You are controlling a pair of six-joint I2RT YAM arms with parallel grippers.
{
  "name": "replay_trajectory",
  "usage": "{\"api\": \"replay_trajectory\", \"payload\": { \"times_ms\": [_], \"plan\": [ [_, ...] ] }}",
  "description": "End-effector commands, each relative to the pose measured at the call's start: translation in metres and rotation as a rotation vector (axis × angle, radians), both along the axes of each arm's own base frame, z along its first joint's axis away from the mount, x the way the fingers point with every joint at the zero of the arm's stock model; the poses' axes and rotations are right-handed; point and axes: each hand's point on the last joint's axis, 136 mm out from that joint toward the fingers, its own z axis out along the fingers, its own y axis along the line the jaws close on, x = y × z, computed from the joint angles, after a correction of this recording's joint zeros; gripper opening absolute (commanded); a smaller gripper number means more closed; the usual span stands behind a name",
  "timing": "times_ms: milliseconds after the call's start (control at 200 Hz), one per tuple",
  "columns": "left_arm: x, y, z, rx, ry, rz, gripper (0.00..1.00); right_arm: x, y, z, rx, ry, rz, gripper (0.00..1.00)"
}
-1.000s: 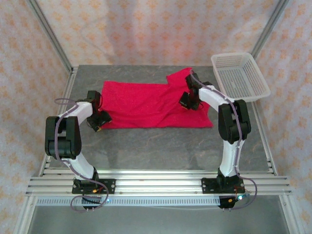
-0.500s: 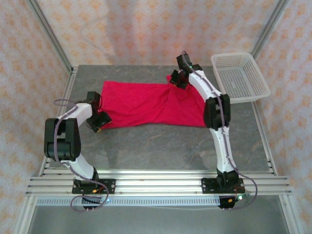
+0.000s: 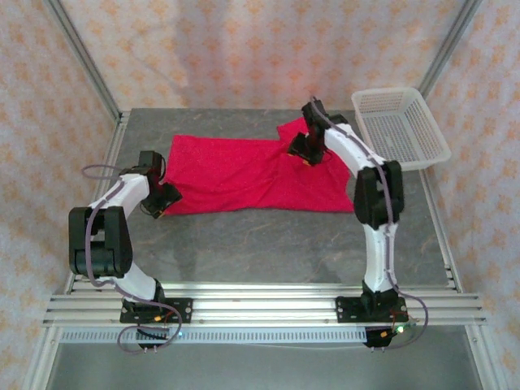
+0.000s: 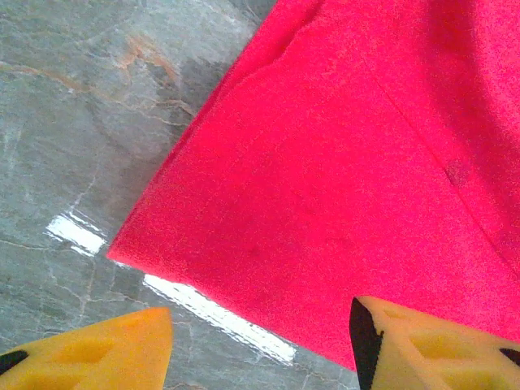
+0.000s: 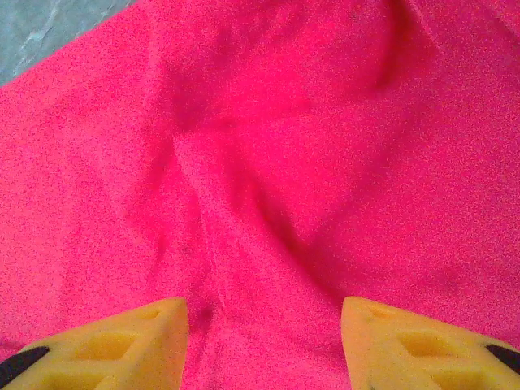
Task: Fold the inside-out t-shirt
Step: Smooth out the T-shirt at the center of the table, then move the T-shirt to the center of the table.
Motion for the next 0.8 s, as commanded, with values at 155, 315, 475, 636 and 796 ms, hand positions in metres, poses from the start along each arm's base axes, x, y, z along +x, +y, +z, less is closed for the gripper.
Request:
{"api": "replay_trajectory", "payload": {
  "times_ms": [155, 315, 475, 636, 796],
  "plan": [
    [0.022, 0.002, -0.028, -0.086, 0.014, 0.059, 0.59, -0.045, -0.02, -0.019, 0.018, -0.019, -0.053, 0.54],
    [0.007, 0.039, -0.048, -0.16, 0.057, 0.209, 0.56, -0.085, -0.053, -0.071, -0.032, 0.108, -0.139, 0.53],
    [-0.01, 0.057, -0.054, -0.159, 0.056, 0.299, 0.55, -0.132, -0.07, -0.105, -0.062, 0.196, -0.146, 0.53],
    [-0.021, 0.055, -0.048, -0.148, 0.06, 0.288, 0.54, -0.163, -0.076, -0.115, -0.079, 0.252, -0.12, 0.53],
    [-0.039, 0.052, -0.019, -0.097, 0.006, 0.284, 0.54, -0.192, -0.088, -0.107, -0.124, 0.274, -0.098, 0.54]
  ]
}}
